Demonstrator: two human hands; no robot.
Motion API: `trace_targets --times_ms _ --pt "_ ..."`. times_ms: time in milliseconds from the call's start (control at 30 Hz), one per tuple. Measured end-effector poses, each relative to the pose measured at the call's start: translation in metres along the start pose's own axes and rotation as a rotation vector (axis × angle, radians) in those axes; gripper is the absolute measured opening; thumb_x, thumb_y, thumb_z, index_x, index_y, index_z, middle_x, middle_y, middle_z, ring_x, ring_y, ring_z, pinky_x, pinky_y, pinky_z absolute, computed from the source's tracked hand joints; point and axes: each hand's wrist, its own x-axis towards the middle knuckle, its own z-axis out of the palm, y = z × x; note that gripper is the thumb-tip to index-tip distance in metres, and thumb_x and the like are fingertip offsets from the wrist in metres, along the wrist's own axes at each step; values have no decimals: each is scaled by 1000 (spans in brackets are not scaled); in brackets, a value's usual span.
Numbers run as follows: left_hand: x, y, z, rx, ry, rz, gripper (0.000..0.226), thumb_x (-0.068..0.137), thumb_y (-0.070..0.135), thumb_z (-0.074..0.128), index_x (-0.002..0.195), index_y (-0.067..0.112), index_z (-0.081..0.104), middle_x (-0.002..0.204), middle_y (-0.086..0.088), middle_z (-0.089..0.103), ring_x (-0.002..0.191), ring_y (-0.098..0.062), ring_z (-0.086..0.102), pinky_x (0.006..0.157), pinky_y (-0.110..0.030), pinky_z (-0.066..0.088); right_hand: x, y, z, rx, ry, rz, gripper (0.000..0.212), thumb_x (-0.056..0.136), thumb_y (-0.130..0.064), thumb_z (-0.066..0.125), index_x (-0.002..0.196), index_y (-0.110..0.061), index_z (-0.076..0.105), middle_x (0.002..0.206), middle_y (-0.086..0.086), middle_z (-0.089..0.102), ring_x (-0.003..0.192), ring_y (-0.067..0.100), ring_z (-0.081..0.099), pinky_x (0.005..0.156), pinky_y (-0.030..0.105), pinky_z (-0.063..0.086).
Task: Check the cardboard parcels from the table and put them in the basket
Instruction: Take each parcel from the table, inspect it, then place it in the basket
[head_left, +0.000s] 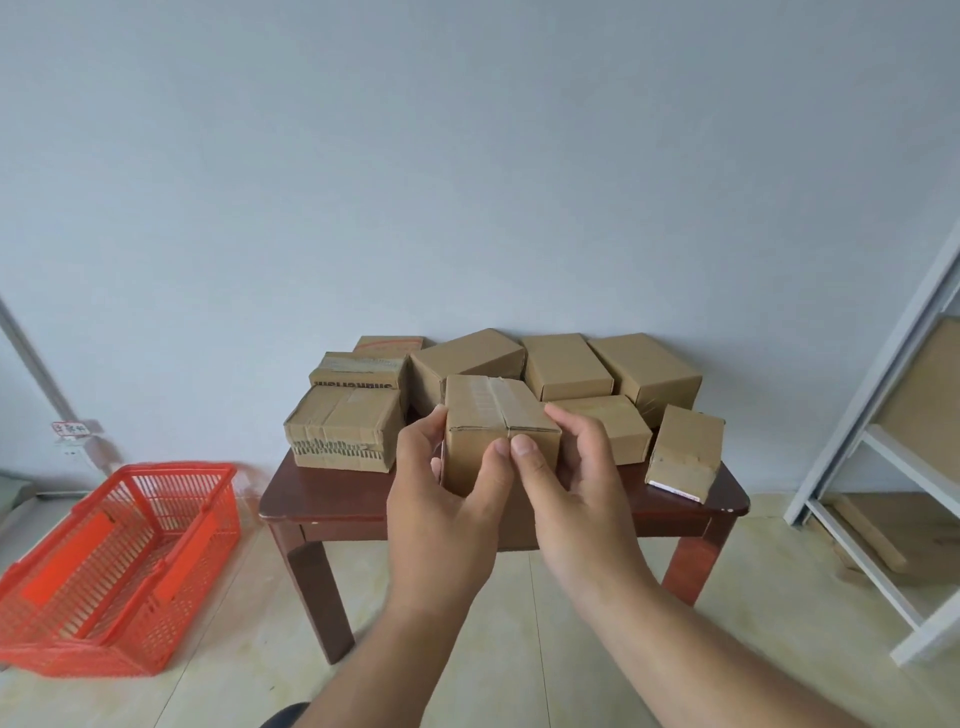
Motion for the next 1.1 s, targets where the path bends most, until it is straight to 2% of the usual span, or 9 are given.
trace_targets --times_ms 133,233,333,467,600,700,767,900,1100 --pt "4 -4 2 -22 -25 -14 50 90 32 81 132 33 54 118 30 70 114 2 68 98 -39 58 5 0 -3 -15 -15 -11 49 87 -49 71 133 -40 54 118 -14 75 117 2 68 102 28 52" --pt "-1 -8 2 -51 -38 -13 58 84 43 75 136 34 50 127 29 67 123 4 63 100 -31 53 4 -2 -3 -14 -27 -19 53 81 -50 69 131 -40 53 114 -19 74 111 -5 68 90 13 51" --pt "-5 -9 2 -49 -21 6 52 90 52 69 135 33 50 138 22 63 129 7 58 104 -25 51 -2 -3 -2 -12 -26 -33 55 81 -50 69 132 -38 52 112 -21 73 108 -8 67 86 10 50" --pt "-11 -16 0 -50 -5 -31 45 90 53 73 128 39 51 144 14 62 129 -4 62 108 -43 54 -14 9 0 63 -16 2 55 83 -44 71 133 -31 51 114 -24 74 108 -1 71 86 17 55" --pt "-12 -20 0 -69 43 -35 47 76 26 71 120 33 57 141 21 63 123 -10 67 104 -48 56 -15 12 0 92 -25 47 55 85 -33 76 134 -34 52 125 -16 73 114 9 71 90 31 58" --pt "-13 -15 3 -77 41 -1 53 72 17 70 121 32 59 134 14 70 113 -10 73 93 -40 61 -9 2 -2 100 -69 98 72 75 -26 70 142 -42 50 125 -19 73 116 6 71 98 32 55" --pt "-15 -11 3 -75 14 26 58 71 17 69 125 36 60 125 17 73 105 -8 75 87 -32 62 -9 -9 -5 88 -131 119 67 86 -15 68 144 -43 51 122 -13 76 113 9 73 95 31 56" --pt "-23 0 -2 -70 -27 23 64 72 32 71 132 51 57 139 14 63 124 -17 68 103 -52 56 -16 -20 -6 115 -125 140 63 96 1 59 140 -44 52 116 -10 78 105 8 75 80 23 57" --pt "-32 13 -7 -74 -1 26 64 74 39 69 134 50 52 140 28 52 134 0 55 114 -44 49 -31 -23 -1 174 -72 111 57 99 -5 63 141 -41 50 118 -12 78 109 7 74 83 24 57"
